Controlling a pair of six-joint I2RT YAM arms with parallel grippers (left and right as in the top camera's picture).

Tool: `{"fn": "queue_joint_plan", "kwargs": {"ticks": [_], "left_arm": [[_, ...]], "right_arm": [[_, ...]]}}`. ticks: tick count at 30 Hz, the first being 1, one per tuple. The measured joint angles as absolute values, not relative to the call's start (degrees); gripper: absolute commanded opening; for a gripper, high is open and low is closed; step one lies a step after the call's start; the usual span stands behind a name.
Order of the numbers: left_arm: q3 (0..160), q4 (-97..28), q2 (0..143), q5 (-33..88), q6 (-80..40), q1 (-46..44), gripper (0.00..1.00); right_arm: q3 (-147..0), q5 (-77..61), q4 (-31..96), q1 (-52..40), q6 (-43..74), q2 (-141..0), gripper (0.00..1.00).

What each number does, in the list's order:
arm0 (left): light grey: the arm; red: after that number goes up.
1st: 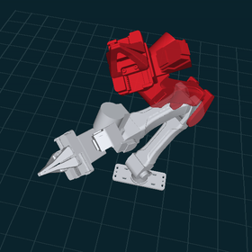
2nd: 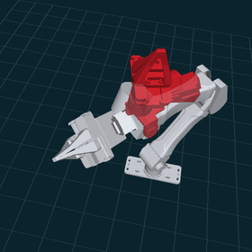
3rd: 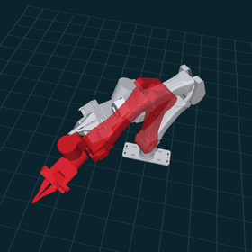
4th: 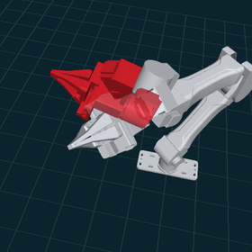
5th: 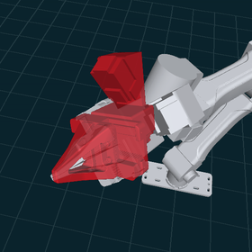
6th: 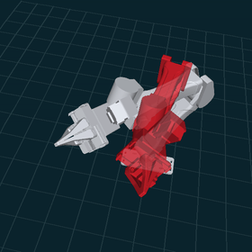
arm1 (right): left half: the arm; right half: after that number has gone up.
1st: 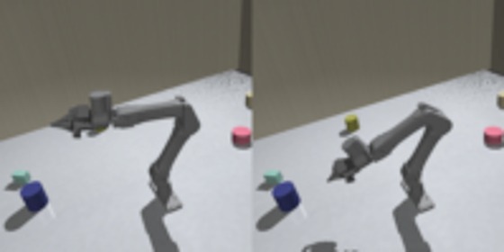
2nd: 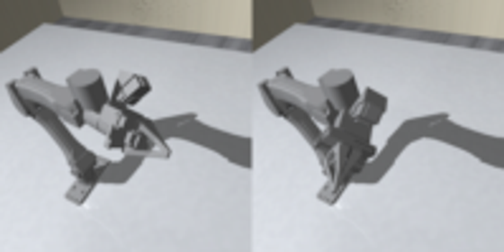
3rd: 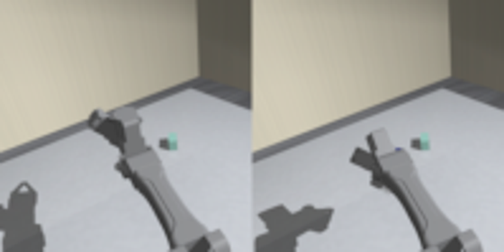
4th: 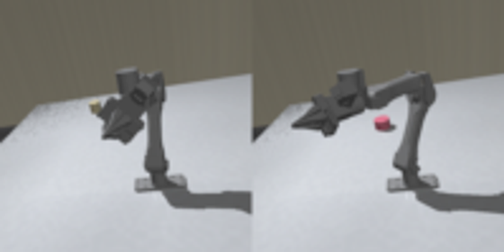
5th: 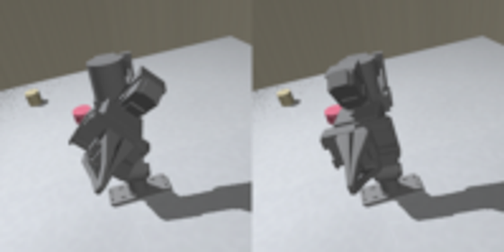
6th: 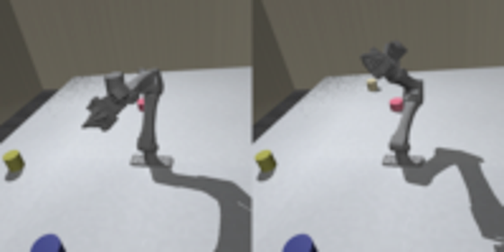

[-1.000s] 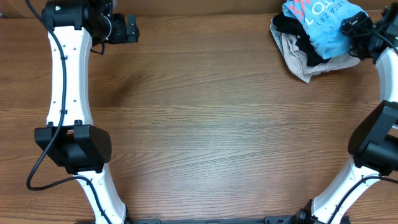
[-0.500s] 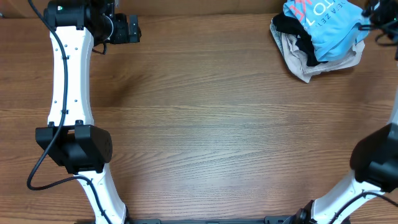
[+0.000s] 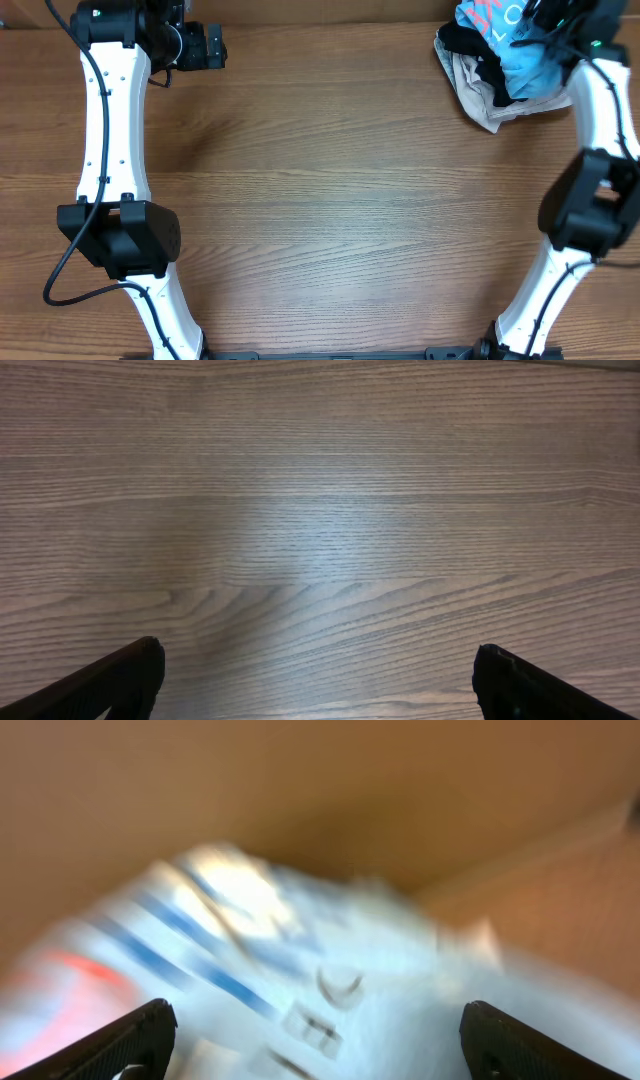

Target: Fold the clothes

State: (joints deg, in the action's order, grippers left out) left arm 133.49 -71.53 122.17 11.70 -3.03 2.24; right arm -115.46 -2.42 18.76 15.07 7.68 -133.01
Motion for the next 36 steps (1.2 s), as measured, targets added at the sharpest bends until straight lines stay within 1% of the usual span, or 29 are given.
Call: {"fn": "queue_joint_plan", "kwargs": {"ticks": [3,9,13,16,18,20,25,29,32,36], "left_arm": [[133.5,-71.5,122.2,11.7,-3.0,2.2,1.0],[133.5,-71.5,122.2,11.7,-3.0,2.2,1.0],[133.5,-71.5,122.2,11.7,-3.0,2.2,1.0],[133.5,-71.5,122.2,11.7,-3.0,2.2,1.0],[133.5,-71.5,122.2,11.7,-3.0,2.2,1.0],[133.5,-71.5,122.2,11.7,-3.0,2.2,1.0],[133.5,-71.5,122.2,11.7,-3.0,2.2,1.0],[133.5,-71.5,122.2,11.7,-3.0,2.2,1.0],[133.5,-71.5,122.2,11.7,-3.0,2.2,1.0],[133.5,-71.5,122.2,11.7,-3.0,2.2,1.0]], "right_arm": [[-115.5,-1.8,19.4,15.3,8.3,-137.1,1.0],[-117.5,-1.5,22.3,15.4,8.7,-136.8,1.0],[-122.2,-1.4,29.9,15.3,8.8,-135.7,1.0],[-128.3,-1.4,36.6,15.3,8.8,-133.1,1.0],[-133.0,-1.5,40.1,15.3,8.9,-129.7,1.0],[-137.4,-1.5,40.7,15.3,8.9,-124.8,1.0],[-144.4,-1.5,37.4,15.3,8.9,-107.9,1.0],[-147.1,-1.4,36.8,15.3,9.0,-97.2,1.0],[-147.9,-1.5,36.6,15.3,9.0,-93.4,1.0],[-147.3,-1.5,37.2,15.3,9.0,-94.1,1.0]]}}
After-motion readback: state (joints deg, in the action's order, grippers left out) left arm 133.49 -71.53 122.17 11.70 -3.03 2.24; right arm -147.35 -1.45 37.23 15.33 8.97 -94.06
